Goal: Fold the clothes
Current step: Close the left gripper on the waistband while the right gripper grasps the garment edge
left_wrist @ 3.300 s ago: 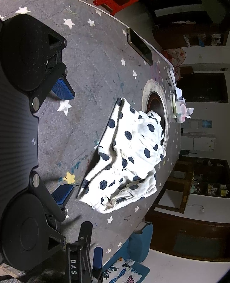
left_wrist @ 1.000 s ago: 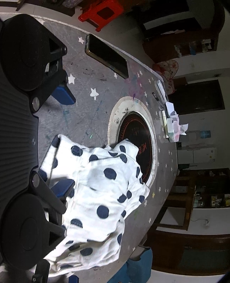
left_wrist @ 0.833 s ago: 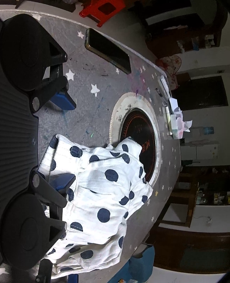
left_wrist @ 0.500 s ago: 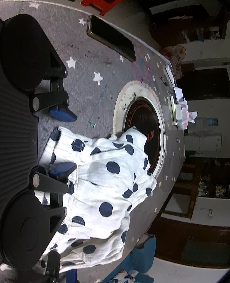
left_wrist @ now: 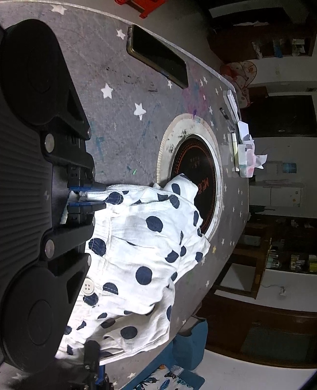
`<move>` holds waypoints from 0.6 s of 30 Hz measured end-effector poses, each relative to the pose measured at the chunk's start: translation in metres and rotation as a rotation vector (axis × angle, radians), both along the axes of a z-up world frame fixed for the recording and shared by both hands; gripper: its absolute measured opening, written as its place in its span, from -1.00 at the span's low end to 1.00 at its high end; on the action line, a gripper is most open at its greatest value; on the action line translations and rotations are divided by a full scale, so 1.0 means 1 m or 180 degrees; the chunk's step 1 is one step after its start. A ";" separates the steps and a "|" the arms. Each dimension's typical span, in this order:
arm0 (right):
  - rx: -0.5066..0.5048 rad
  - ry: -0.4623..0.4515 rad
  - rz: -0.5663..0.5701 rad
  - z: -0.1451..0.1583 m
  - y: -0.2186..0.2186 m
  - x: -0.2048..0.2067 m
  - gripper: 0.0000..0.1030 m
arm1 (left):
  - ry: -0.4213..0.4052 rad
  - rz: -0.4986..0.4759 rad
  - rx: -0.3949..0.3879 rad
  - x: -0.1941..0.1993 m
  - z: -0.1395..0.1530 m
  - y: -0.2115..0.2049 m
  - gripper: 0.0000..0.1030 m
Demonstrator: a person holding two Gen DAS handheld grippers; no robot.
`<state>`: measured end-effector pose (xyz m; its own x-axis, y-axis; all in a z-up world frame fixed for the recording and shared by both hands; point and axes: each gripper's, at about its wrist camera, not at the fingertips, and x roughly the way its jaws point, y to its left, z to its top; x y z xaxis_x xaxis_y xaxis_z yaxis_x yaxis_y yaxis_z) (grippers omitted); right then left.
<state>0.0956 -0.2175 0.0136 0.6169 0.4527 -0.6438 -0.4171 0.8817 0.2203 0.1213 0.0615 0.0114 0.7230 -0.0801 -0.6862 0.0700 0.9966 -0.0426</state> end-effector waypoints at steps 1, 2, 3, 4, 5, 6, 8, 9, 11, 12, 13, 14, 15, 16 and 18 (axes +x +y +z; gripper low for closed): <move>0.0009 -0.0016 -0.0003 0.002 -0.001 -0.001 -0.84 | -0.0008 0.0003 -0.0009 -0.004 0.002 0.000 -0.84; 0.0018 -0.0032 -0.0006 0.004 -0.002 -0.002 -0.84 | -0.0017 0.0001 -0.0012 -0.007 0.004 0.000 -0.84; 0.0032 -0.0043 0.0000 0.006 -0.003 -0.003 -0.85 | -0.0027 -0.0005 -0.0011 -0.012 0.006 0.000 -0.85; 0.0054 -0.0048 0.0013 0.008 -0.005 -0.004 -0.85 | -0.0037 -0.0011 -0.0010 -0.016 0.008 0.000 -0.85; 0.0067 -0.0052 0.0031 0.009 -0.007 -0.005 -0.85 | -0.0042 -0.0013 -0.0015 -0.020 0.010 0.000 -0.85; 0.0061 -0.0069 0.0055 0.012 -0.007 -0.008 -0.85 | -0.0051 -0.0020 -0.0026 -0.026 0.012 0.000 -0.85; 0.0072 -0.0070 0.0117 0.015 -0.011 -0.014 -0.85 | -0.0078 -0.0046 -0.0054 -0.039 0.016 -0.001 -0.85; 0.0079 -0.0065 0.0148 0.017 -0.012 -0.016 -0.85 | -0.0092 -0.0060 -0.0067 -0.045 0.019 -0.001 -0.86; 0.0081 -0.0066 0.0232 0.021 -0.017 -0.025 -0.85 | -0.0121 -0.0086 -0.0081 -0.062 0.023 -0.001 -0.86; 0.0085 -0.0065 0.0268 0.023 -0.019 -0.029 -0.85 | -0.0123 -0.0094 -0.0098 -0.070 0.025 0.000 -0.86; 0.0089 -0.0064 0.0305 0.025 -0.021 -0.032 -0.85 | -0.0122 -0.0104 -0.0115 -0.078 0.026 0.001 -0.86; 0.0105 -0.0057 0.0364 0.028 -0.024 -0.038 -0.85 | -0.0119 -0.0114 -0.0132 -0.085 0.028 0.001 -0.86; 0.0116 -0.0051 0.0417 0.031 -0.025 -0.043 -0.85 | -0.0110 -0.0127 -0.0148 -0.093 0.029 0.002 -0.86; 0.0121 -0.0046 0.0479 0.034 -0.027 -0.048 -0.85 | -0.0097 -0.0141 -0.0164 -0.101 0.031 0.003 -0.86; 0.0124 -0.0034 0.0590 0.039 -0.030 -0.058 -0.85 | -0.0077 -0.0205 -0.0177 -0.118 0.033 0.002 -0.86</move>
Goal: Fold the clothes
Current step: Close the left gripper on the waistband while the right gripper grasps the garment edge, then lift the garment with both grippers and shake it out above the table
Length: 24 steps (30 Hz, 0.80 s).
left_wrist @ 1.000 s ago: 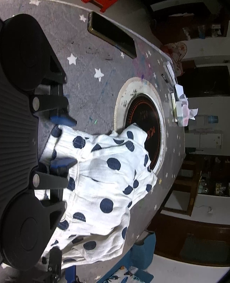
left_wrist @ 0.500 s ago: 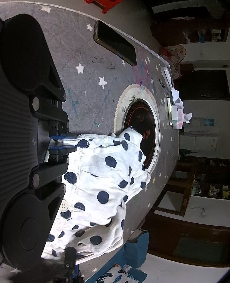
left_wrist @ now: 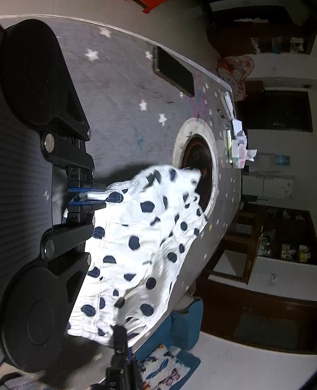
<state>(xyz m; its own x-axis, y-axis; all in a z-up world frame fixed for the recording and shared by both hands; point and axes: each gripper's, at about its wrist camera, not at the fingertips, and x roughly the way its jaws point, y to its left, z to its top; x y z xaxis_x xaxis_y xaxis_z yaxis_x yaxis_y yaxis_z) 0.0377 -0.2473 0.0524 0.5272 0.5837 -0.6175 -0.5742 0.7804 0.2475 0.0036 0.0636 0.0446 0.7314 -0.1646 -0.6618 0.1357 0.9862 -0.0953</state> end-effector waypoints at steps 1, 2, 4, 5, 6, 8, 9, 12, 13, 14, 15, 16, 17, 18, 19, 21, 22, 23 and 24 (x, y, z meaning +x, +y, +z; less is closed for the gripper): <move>-0.0022 0.0006 0.0069 0.002 -0.001 -0.006 -0.85 | 0.0004 -0.0046 0.0002 -0.009 0.001 -0.001 -0.86; -0.0046 0.0013 0.0140 0.005 -0.002 -0.013 -0.85 | 0.0016 -0.0097 -0.0001 -0.017 0.002 -0.002 -0.86; -0.0102 0.0034 0.0279 0.008 -0.004 -0.026 -0.85 | 0.0087 -0.0217 -0.0023 -0.033 0.001 -0.006 -0.86; -0.0150 0.0068 0.0349 0.008 -0.004 -0.032 -0.85 | 0.0127 -0.0279 -0.0035 -0.041 0.001 -0.008 -0.86; -0.0195 0.0100 0.0419 0.007 -0.004 -0.037 -0.85 | 0.0169 -0.0345 -0.0038 -0.048 0.000 -0.010 -0.86; -0.0320 0.0138 0.0590 0.004 -0.004 -0.052 -0.85 | 0.0282 -0.0467 -0.0034 -0.061 -0.006 -0.014 -0.86; -0.0349 0.0176 0.0655 0.003 -0.005 -0.058 -0.83 | 0.0342 -0.0526 -0.0033 -0.067 -0.010 -0.016 -0.86; -0.0398 0.0265 0.0772 0.002 -0.009 -0.072 -0.62 | 0.0507 -0.0688 0.0023 -0.079 -0.019 -0.021 -0.84; -0.0395 0.0273 0.0778 0.004 -0.011 -0.073 -0.59 | 0.0514 -0.0713 0.0044 -0.080 -0.019 -0.021 -0.84; -0.0379 0.0270 0.0768 0.005 -0.014 -0.073 -0.59 | 0.0510 -0.0721 0.0062 -0.080 -0.018 -0.019 -0.76; -0.0357 0.0265 0.0734 0.008 -0.018 -0.070 -0.56 | 0.0491 -0.0710 0.0068 -0.079 -0.016 -0.017 -0.66; -0.0335 0.0260 0.0699 0.012 -0.021 -0.067 -0.48 | 0.0462 -0.0685 0.0064 -0.078 -0.012 -0.014 -0.63; -0.0312 0.0255 0.0663 0.015 -0.024 -0.063 -0.45 | 0.0433 -0.0659 0.0061 -0.076 -0.008 -0.011 -0.59; -0.0294 0.0240 0.0612 0.019 -0.027 -0.058 -0.43 | 0.0385 -0.0635 0.0072 -0.074 -0.004 -0.008 -0.58; -0.0273 0.0228 0.0578 0.021 -0.029 -0.054 -0.43 | 0.0330 -0.0611 0.0085 -0.072 0.000 -0.006 -0.58; -0.0219 0.0197 0.0503 0.026 -0.032 -0.037 -0.40 | 0.0228 -0.0561 0.0098 -0.068 0.007 -0.003 -0.31; -0.0202 0.0181 0.0470 0.028 -0.034 -0.031 -0.40 | 0.0178 -0.0529 0.0117 -0.065 0.010 -0.002 -0.28; -0.0213 0.0147 0.0440 0.030 -0.034 -0.027 -0.40 | 0.0130 -0.0491 0.0147 -0.062 0.013 0.000 -0.28; -0.0254 0.0084 0.0404 0.031 -0.032 -0.020 -0.39 | 0.0086 -0.0455 0.0175 -0.058 0.016 0.000 -0.28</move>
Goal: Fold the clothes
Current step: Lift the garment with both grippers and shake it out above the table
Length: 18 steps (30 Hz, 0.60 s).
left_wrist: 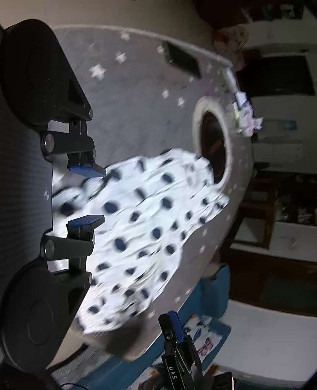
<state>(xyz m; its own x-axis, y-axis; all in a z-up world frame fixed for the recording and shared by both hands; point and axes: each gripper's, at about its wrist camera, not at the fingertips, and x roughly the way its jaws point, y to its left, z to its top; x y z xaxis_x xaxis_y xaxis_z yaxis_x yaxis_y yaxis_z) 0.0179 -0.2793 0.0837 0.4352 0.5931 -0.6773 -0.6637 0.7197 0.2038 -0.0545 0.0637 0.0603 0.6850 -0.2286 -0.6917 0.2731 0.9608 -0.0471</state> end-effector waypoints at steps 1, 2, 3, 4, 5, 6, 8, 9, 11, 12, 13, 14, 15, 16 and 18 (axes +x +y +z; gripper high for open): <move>-0.0020 -0.0066 -0.0041 0.002 0.002 0.009 -0.35 | -0.0037 0.0043 0.0017 0.006 0.002 0.001 -0.28; -0.0019 -0.0093 -0.0087 0.002 0.004 0.018 -0.34 | -0.0069 0.0092 0.0027 0.013 0.005 0.002 -0.28; -0.0016 -0.0116 -0.0133 0.003 0.006 0.028 -0.34 | -0.0096 0.0142 0.0032 0.021 0.006 0.003 -0.28; -0.0022 -0.0143 -0.0169 0.003 0.009 0.039 -0.34 | -0.0117 0.0195 0.0033 0.029 0.008 0.004 -0.28; -0.0030 -0.0171 -0.0204 0.003 0.012 0.049 -0.34 | -0.0134 0.0250 0.0034 0.037 0.008 0.005 -0.28; -0.0029 -0.0188 -0.0253 0.003 0.015 0.060 -0.34 | -0.0148 0.0304 0.0033 0.047 0.009 0.006 -0.28; -0.0044 -0.0239 -0.0323 0.001 0.022 0.082 -0.34 | -0.0155 0.0396 0.0028 0.064 0.008 0.007 -0.28; -0.0064 -0.0276 -0.0340 0.000 0.027 0.094 -0.34 | -0.0147 0.0435 0.0019 0.074 0.007 0.007 -0.28; -0.0107 -0.0336 -0.0379 -0.003 0.035 0.112 -0.34 | -0.0131 0.0484 0.0012 0.089 0.005 0.007 -0.28; -0.0098 -0.0333 -0.0389 -0.005 0.039 0.123 -0.34 | -0.0124 0.0511 0.0028 0.097 0.003 0.006 -0.28; -0.0092 -0.0318 -0.0396 -0.007 0.044 0.133 -0.34 | -0.0107 0.0533 0.0036 0.105 0.001 0.005 -0.28; -0.0087 -0.0302 -0.0401 -0.010 0.049 0.144 -0.34 | -0.0083 0.0550 0.0034 0.114 -0.001 0.004 -0.28; -0.0091 -0.0293 -0.0403 -0.012 0.055 0.153 -0.34 | -0.0064 0.0566 0.0029 0.122 -0.003 0.003 -0.28; -0.0096 -0.0283 -0.0403 -0.015 0.060 0.163 -0.34 | -0.0050 0.0580 0.0030 0.130 -0.004 0.003 -0.28; -0.0135 -0.0253 -0.0390 -0.021 0.073 0.178 -0.34 | -0.0025 0.0603 0.0043 0.143 -0.008 0.002 -0.28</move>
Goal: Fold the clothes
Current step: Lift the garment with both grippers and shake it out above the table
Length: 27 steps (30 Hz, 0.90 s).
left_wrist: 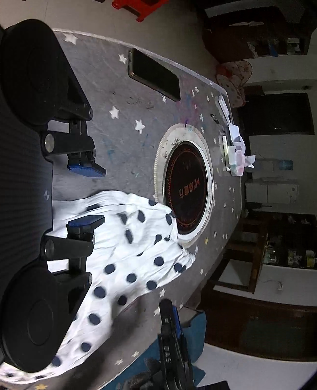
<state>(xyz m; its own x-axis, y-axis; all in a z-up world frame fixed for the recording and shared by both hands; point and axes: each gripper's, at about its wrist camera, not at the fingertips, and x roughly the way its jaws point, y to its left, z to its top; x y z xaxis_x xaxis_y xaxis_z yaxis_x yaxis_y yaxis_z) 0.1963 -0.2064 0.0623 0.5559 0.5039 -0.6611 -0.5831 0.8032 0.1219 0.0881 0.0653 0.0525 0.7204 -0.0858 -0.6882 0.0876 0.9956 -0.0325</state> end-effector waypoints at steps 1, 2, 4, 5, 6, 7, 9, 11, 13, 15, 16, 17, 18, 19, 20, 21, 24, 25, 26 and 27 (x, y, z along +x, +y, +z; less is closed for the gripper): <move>-0.0026 0.0009 -0.0006 -0.004 0.005 0.007 -0.34 | 0.0019 0.0009 -0.0005 0.006 -0.002 0.000 -0.28; -0.0035 0.0033 -0.0020 -0.009 0.008 0.014 -0.34 | 0.0033 0.0010 0.0000 0.013 -0.003 -0.001 -0.28; -0.0050 0.0083 -0.0051 -0.018 0.015 0.028 -0.35 | 0.0051 0.0007 0.0029 0.024 -0.005 -0.003 -0.28; -0.0040 0.0123 -0.0074 -0.024 0.016 0.035 -0.35 | 0.0060 0.0005 0.0043 0.030 -0.005 -0.004 -0.28; -0.0013 0.0155 -0.0092 -0.028 0.016 0.040 -0.35 | 0.0064 0.0006 0.0058 0.036 -0.006 -0.004 -0.28; 0.0020 0.0191 -0.0104 -0.032 0.017 0.044 -0.37 | 0.0063 0.0008 0.0073 0.042 -0.006 -0.005 -0.28; 0.0083 0.0253 -0.0119 -0.037 0.017 0.052 -0.59 | 0.0053 0.0020 0.0063 0.056 -0.006 -0.007 -0.27; 0.0096 0.0262 -0.0115 -0.040 0.017 0.054 -0.85 | 0.0037 0.0041 0.0035 0.071 -0.006 -0.009 -0.23; 0.0052 0.0162 -0.0152 -0.035 0.013 0.052 -0.94 | 0.0000 0.0029 0.0034 0.084 -0.005 -0.013 -0.22; 0.0027 0.0044 -0.0195 -0.026 0.005 0.047 -0.95 | -0.0034 0.0008 0.0033 0.097 -0.006 -0.019 -0.20; 0.0014 -0.0015 -0.0217 -0.022 0.002 0.045 -0.95 | -0.0037 -0.0003 0.0028 0.104 -0.006 -0.021 -0.20; -0.0002 -0.0098 -0.0264 -0.014 -0.006 0.041 -0.95 | -0.0042 -0.0020 0.0025 0.109 -0.006 -0.024 -0.20; -0.0034 -0.0175 -0.0309 -0.008 -0.012 0.037 -0.95 | -0.0050 -0.0044 0.0027 0.115 -0.007 -0.028 -0.20; -0.0103 -0.0251 -0.0361 -0.004 -0.019 0.032 -0.95 | -0.0059 -0.0067 0.0033 0.121 -0.007 -0.032 -0.20; -0.0176 -0.0326 -0.0414 0.000 -0.025 0.028 -0.95 | -0.0063 -0.0088 0.0038 0.127 -0.008 -0.036 -0.20; -0.0256 -0.0386 -0.0472 0.003 -0.031 0.023 -0.95 | -0.0063 -0.0107 0.0032 0.133 -0.008 -0.039 -0.20; -0.0392 -0.0304 -0.0477 -0.001 -0.044 0.017 -0.95 | -0.0066 -0.0206 -0.0018 0.153 -0.008 -0.052 -0.16; -0.0469 -0.0292 -0.0473 -0.005 -0.045 0.015 -0.95 | -0.0069 -0.0253 -0.0020 0.159 -0.009 -0.059 -0.15; -0.0549 -0.0283 -0.0469 -0.010 -0.046 0.014 -0.95 | -0.0072 -0.0295 -0.0020 0.164 -0.009 -0.065 -0.15; -0.0593 -0.0275 -0.0484 -0.014 -0.049 0.012 -0.95 | -0.0070 -0.0354 -0.0019 0.169 -0.010 -0.072 -0.14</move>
<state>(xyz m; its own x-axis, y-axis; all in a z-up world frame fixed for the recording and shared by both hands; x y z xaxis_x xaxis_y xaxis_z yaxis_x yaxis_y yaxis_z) 0.2087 -0.2549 0.0484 0.6744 0.2841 -0.6816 -0.4558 0.8863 -0.0815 0.2575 -0.0065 0.0420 0.7212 -0.1702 -0.6715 0.1984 0.9795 -0.0352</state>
